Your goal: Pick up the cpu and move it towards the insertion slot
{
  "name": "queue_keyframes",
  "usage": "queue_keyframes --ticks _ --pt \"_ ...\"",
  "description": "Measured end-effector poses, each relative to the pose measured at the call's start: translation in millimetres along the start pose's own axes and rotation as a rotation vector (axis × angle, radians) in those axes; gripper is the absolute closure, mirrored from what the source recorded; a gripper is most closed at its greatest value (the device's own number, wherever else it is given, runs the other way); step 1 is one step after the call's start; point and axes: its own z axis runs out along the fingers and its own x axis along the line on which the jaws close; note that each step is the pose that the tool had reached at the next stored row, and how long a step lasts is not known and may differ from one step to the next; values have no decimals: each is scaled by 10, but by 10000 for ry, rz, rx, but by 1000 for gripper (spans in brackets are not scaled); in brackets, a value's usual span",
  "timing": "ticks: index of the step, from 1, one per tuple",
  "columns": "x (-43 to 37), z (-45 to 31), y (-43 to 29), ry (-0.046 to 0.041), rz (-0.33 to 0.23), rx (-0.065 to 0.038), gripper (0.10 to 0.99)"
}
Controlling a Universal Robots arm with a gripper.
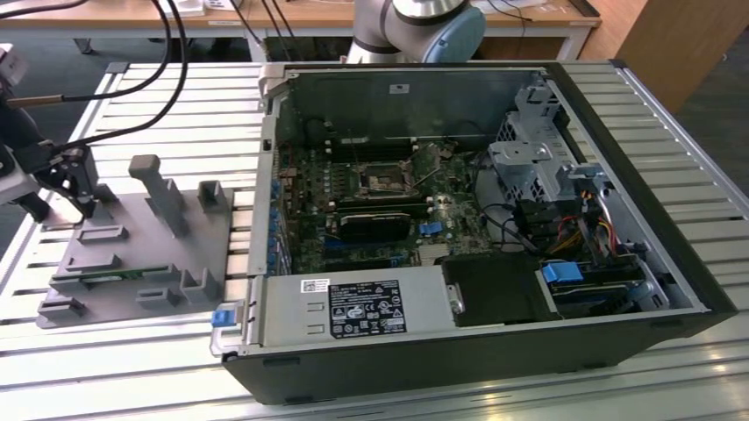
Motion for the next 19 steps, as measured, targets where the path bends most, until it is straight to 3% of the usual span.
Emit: queue_keyframes --ticks 19 --pt "0 -63 5 1 1 0 545"
